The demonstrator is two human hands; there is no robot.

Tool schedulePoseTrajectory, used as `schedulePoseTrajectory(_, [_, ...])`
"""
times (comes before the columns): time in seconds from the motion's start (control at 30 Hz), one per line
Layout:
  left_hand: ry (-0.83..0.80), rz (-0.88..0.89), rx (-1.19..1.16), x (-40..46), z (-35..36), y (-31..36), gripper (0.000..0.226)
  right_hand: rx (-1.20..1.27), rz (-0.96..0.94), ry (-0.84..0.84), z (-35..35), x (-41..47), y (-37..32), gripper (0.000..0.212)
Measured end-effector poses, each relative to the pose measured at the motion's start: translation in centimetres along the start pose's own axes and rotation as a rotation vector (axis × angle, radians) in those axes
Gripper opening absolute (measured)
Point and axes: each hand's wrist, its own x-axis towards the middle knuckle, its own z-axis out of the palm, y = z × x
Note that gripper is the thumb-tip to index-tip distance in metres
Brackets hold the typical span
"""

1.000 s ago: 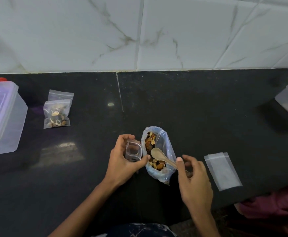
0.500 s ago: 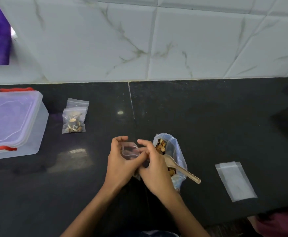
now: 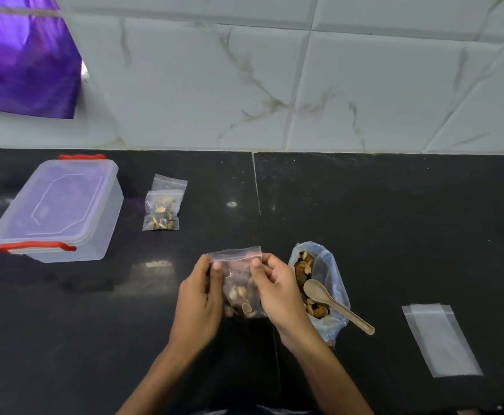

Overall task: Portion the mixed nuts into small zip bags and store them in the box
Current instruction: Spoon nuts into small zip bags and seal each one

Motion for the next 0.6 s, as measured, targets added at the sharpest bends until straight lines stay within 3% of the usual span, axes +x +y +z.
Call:
schedulePoseTrajectory(0.17, [0.081,0.049,0.073,0.1,0.3,0.2,0.028,0.144,0.045,0.023,0.1,0.0,-0.2,0.018])
schedulePoseTrajectory(0.3, [0.072,0.074,0.087,0.1,0.2,0.0,0.029,0.103,-0.009,0.017,0.4,-0.1,-0.3,0.014])
schedulePoseTrajectory(0.6, [-0.053,-0.085,-0.192,1.1,-0.5,-0.2,0.017,0.091,0.013,0.006,1.0,-0.1,0.4,0.019])
